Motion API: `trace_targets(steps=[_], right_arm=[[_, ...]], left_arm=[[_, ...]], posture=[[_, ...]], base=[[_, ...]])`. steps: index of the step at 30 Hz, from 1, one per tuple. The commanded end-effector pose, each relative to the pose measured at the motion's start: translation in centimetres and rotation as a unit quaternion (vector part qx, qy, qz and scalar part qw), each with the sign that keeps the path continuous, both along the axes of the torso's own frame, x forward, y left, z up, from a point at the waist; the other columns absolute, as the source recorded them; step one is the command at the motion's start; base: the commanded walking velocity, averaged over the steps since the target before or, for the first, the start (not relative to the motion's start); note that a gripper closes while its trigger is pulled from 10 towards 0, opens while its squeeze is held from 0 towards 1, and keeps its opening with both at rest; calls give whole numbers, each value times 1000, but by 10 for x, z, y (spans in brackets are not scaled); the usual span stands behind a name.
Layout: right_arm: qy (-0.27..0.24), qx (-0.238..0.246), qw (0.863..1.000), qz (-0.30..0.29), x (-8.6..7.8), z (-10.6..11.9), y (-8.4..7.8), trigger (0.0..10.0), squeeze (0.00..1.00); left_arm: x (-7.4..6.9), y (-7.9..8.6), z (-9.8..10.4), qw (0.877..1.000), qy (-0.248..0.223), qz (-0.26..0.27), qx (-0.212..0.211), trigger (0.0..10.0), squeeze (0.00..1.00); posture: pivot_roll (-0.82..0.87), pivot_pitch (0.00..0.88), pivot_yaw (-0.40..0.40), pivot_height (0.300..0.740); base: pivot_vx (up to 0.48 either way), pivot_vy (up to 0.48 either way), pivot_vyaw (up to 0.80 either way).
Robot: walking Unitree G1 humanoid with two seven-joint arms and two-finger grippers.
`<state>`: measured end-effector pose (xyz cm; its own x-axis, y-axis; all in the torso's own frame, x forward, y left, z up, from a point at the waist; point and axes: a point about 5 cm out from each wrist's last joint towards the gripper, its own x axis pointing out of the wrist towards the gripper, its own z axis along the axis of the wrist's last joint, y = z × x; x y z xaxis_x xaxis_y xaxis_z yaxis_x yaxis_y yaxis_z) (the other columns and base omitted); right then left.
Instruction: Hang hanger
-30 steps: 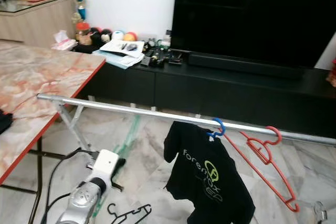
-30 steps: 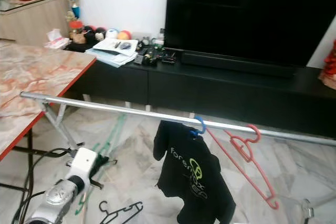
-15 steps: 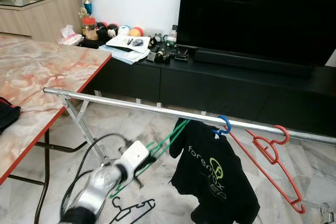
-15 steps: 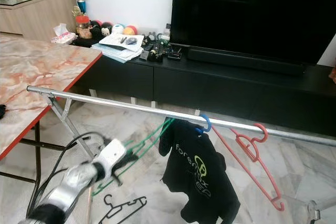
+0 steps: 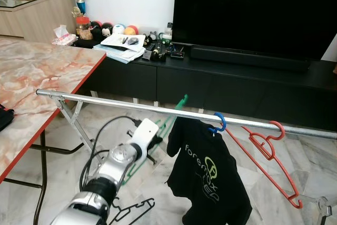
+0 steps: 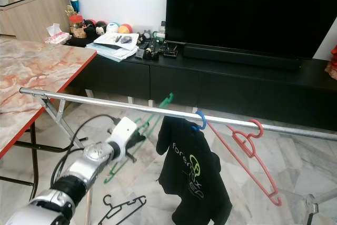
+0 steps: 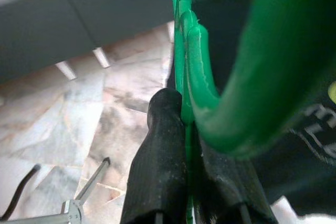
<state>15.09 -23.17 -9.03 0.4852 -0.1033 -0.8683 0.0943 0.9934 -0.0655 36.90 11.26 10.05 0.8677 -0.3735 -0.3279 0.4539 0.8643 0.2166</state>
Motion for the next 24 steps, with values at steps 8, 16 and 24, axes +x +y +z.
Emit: trace_targets(steps=[8, 16, 24], right_arm=[[-2, -2, 1000, -17, -2, -1, -1, 10000, 0], [1, -1, 1000, -26, -7, -2, -1, 10000, 0], [11, -2, 999, -31, -19, -6, -3, 10000, 0]], left_arm=[[15, -10, 19, 999, 15, 26, -12, 10000, 0], [19, -14, 21, 999, 44, 26, 13, 10000, 0], [22, -18, 26, 996, 64, 55, 3, 10000, 0]], posture=[[5, 0, 18, 740], [-24, 0, 39, 740], [-50, 0, 40, 740]], base=[[0, 0, 0], [0, 0, 0], [0, 0, 0]])
